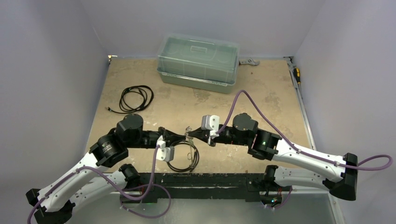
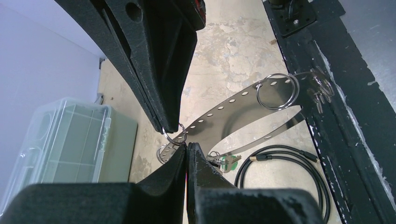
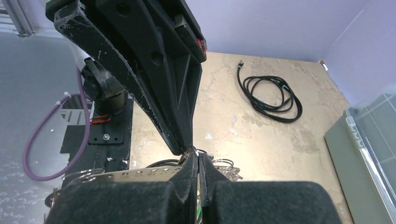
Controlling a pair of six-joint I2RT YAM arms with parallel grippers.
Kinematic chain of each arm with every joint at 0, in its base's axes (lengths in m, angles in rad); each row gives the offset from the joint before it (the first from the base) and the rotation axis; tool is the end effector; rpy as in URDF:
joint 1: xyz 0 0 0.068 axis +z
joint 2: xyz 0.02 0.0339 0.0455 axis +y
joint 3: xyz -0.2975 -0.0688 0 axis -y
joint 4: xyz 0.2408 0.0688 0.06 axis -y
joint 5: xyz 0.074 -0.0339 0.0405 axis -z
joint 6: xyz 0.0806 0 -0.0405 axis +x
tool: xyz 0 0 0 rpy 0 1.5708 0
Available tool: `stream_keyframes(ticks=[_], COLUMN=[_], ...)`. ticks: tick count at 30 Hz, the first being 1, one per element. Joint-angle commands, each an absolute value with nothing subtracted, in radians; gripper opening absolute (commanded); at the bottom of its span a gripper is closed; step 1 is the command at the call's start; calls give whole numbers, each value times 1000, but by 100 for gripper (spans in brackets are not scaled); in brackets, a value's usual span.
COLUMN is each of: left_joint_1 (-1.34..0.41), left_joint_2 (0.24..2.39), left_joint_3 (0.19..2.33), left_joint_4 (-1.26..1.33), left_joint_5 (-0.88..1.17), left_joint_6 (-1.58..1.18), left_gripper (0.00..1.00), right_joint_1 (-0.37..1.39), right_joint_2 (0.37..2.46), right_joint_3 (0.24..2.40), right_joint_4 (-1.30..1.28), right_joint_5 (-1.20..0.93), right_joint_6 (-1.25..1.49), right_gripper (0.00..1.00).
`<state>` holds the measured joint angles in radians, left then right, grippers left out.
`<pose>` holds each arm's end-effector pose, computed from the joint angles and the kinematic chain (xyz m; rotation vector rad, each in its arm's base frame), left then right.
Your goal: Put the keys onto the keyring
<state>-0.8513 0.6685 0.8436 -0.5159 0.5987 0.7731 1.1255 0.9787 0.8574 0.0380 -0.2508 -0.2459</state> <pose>0.0619 -0.1395 0.3519 1.6237 0.9820 -0.6230 0.0904 0.2359 0.3781 -1.2398 1.2013 0.8673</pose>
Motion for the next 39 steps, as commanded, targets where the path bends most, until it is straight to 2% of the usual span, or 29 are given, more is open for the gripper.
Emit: stream_keyframes(ticks=[1, 9, 14, 24, 27, 39], left_joint_1=[-854, -854, -854, -853, -854, -854], left_joint_2=[657, 649, 634, 576, 551, 545], left_joint_3=[809, 787, 791, 769, 770, 657], left_joint_4=[-430, -376, -387, -304, -214, 73], left_joint_5=[645, 630, 618, 560, 457, 443], left_joint_6=[707, 661, 628, 487, 341, 36], left_gripper=[0, 0, 13, 15, 23, 22], right_joint_1=[1125, 1125, 1124, 1124, 1125, 1124], right_joint_2=[943, 933, 918, 906, 897, 853], right_joint_3=[858, 852, 845, 840, 834, 800], right_joint_4=[147, 150, 157, 161, 167, 208], right_joint_5=[-196, -192, -175, -185, -189, -204], right_joint_6=[-223, -219, -214, -215, -216, -232], right_gripper=[0, 0, 0, 0, 0, 0])
